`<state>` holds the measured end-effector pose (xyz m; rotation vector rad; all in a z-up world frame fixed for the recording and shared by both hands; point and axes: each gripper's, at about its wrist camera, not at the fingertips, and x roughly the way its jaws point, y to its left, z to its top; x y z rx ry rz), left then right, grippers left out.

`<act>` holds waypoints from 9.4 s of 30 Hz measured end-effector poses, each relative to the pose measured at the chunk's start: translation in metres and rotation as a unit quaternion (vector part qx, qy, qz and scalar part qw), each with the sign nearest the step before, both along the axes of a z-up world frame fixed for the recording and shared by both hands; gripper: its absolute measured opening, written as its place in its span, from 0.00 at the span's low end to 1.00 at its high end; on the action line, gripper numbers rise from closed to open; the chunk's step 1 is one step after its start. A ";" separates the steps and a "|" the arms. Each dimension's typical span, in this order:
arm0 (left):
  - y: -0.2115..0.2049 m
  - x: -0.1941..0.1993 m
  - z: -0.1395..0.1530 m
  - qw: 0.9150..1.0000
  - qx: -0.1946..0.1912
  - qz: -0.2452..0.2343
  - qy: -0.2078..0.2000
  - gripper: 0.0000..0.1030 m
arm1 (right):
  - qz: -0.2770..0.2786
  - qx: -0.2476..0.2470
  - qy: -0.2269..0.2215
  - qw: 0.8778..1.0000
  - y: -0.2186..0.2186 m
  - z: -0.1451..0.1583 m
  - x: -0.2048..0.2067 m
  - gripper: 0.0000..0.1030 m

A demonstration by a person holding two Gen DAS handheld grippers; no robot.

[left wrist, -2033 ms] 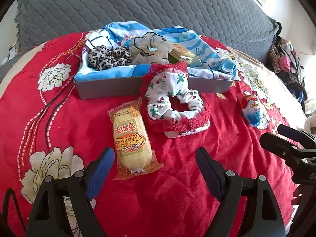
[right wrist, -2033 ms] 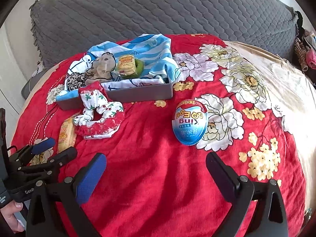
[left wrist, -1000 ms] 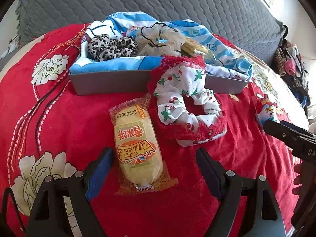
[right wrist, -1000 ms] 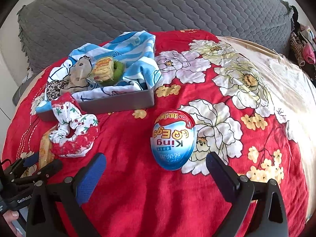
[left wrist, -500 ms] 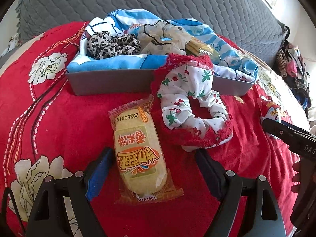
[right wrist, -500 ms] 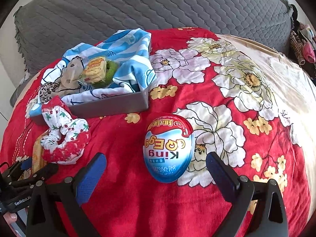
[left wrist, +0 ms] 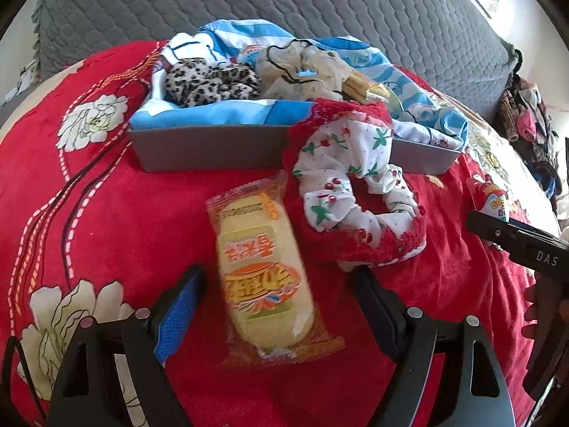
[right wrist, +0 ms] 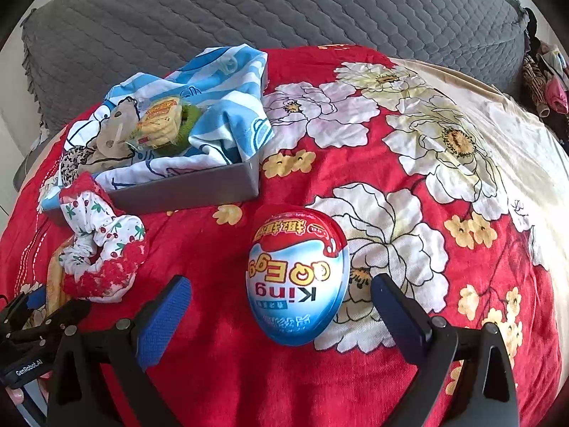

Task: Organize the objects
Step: 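Move left tool to the rice cake on the bedspread while right tool approaches the King Egg, then grasp the packaged rice cake with left tool while right grasps the King Egg, then lift and carry the rice cake and egg with both tools toward the tray, then lower the rice cake with left tool into the tray while right tool lowers the King Egg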

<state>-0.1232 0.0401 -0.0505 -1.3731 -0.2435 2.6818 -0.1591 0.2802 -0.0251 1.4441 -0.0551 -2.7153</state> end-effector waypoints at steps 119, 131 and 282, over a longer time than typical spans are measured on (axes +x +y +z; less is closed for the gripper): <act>-0.007 0.027 0.042 0.999 -0.013 -0.021 0.047 0.39 | 0.110 -0.028 0.027 0.993 -0.063 0.033 0.040 0.49; -0.010 0.040 0.061 0.998 -0.020 -0.017 0.063 0.39 | 0.123 -0.029 0.044 0.991 -0.073 0.050 0.053 0.48; 0.018 -0.175 0.051 0.995 -0.058 -0.030 0.069 0.40 | 0.095 -0.018 0.049 0.994 -0.086 0.033 -0.162 0.49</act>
